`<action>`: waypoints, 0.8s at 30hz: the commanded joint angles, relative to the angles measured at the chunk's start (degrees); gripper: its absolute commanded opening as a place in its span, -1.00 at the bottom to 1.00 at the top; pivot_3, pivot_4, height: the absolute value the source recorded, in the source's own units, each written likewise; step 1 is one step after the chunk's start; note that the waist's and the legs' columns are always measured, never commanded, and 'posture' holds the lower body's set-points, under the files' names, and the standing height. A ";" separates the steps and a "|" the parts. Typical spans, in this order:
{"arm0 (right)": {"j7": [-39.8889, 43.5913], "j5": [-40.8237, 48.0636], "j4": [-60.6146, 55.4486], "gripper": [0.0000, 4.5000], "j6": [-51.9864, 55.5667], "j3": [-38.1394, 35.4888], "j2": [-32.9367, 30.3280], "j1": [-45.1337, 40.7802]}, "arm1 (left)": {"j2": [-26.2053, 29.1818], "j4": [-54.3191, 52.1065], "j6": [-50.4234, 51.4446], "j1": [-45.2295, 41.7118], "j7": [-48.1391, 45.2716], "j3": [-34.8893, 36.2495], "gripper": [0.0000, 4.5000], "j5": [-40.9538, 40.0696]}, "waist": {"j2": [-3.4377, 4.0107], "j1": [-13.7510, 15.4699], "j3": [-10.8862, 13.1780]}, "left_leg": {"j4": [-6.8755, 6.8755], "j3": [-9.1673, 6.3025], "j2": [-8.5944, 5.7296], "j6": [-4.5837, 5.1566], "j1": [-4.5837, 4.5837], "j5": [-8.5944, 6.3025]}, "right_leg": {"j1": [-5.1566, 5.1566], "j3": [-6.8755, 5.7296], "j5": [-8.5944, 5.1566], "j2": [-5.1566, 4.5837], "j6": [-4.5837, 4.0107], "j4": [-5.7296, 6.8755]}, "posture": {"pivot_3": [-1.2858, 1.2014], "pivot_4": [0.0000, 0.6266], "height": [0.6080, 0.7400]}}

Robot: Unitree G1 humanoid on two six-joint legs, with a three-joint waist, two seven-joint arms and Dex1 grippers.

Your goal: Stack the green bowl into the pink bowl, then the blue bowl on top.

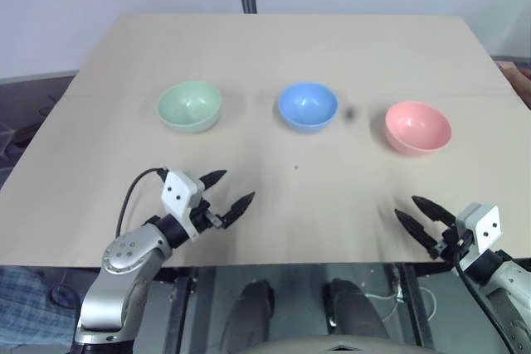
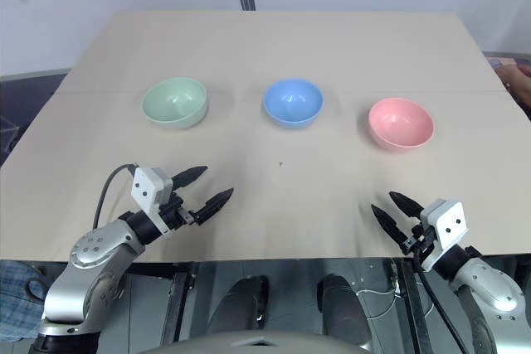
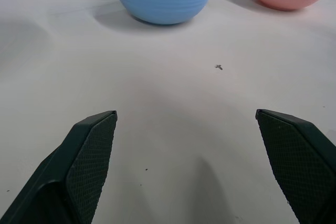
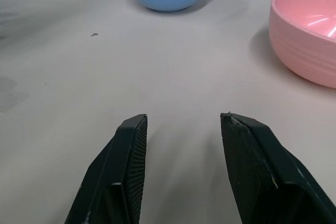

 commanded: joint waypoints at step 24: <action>0.30 0.33 0.67 0.03 -1.63 0.21 -0.66 0.08 | 0.12 -2.83 1.87 -1.50 -0.39 0.03 1.00 -4.76 | 0.00 0.03 -0.01 | 0.02 0.00 0.00 0.00 0.01 0.00 | 0.02 0.00 0.00 0.00 0.00 0.01 | 0.03 -0.52 1.00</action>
